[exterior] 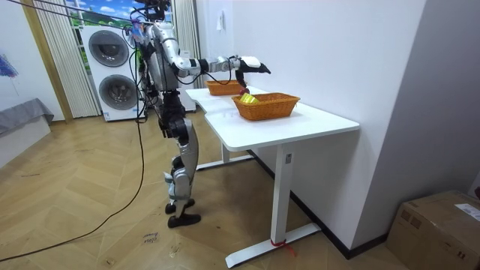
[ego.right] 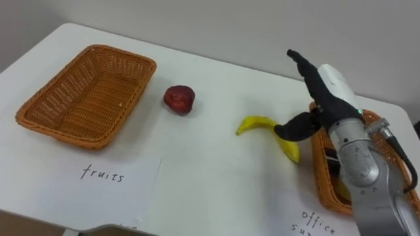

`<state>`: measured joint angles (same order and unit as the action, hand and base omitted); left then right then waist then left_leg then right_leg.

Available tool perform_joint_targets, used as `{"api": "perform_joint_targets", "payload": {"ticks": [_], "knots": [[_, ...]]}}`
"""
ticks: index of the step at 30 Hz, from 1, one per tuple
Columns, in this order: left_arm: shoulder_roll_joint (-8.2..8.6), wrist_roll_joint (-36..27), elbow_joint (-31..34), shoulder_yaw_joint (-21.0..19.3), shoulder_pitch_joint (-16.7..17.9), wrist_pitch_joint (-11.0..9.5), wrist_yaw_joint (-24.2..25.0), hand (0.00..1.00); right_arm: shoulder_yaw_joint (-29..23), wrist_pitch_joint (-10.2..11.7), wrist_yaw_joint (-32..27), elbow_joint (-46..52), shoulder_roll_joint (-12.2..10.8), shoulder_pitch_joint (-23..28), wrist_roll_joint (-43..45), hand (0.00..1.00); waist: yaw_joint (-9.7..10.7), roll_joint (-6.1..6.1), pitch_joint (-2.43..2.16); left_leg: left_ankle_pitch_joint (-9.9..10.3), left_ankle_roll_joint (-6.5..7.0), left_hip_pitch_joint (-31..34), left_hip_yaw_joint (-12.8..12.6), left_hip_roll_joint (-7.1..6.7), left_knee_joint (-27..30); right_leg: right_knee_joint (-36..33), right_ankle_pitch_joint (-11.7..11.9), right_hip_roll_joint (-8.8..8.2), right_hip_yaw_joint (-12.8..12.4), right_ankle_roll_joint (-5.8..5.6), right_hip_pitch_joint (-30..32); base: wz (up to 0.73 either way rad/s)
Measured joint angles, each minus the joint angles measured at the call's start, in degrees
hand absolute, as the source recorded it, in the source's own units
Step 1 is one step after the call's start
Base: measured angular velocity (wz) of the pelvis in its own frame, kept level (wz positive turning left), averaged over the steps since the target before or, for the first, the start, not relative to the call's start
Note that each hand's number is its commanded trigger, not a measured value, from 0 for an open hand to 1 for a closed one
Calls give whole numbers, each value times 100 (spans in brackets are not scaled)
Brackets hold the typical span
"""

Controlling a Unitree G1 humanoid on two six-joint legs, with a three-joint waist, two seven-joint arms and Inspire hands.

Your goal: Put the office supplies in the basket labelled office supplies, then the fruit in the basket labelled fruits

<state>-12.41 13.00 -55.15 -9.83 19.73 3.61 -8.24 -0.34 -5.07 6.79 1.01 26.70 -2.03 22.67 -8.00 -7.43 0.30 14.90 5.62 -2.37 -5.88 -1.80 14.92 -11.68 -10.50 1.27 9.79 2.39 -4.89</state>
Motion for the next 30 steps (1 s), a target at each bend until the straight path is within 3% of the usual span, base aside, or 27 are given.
{"api": "perform_joint_targets", "payload": {"ticks": [11,17,30], "knots": [[-139,3,-5,-11,-31,21,7,0,537,-83,99,-374,83,-36,141,0,-132,-129,12,2,0,-33,134,-18,-32,105,1,-3,176,-2,-89,5],[-161,8,-63,-14,-1,126,32,0,594,-134,369,-484,84,-35,144,0,-205,-148,20,2,-1,-28,182,-21,-32,107,1,-2,208,-2,-105,4],[-217,18,-56,-2,4,113,137,0,596,-130,730,-662,83,-36,271,0,-224,-188,26,3,0,-29,206,-31,-10,103,1,-7,208,-2,-132,1]]}}
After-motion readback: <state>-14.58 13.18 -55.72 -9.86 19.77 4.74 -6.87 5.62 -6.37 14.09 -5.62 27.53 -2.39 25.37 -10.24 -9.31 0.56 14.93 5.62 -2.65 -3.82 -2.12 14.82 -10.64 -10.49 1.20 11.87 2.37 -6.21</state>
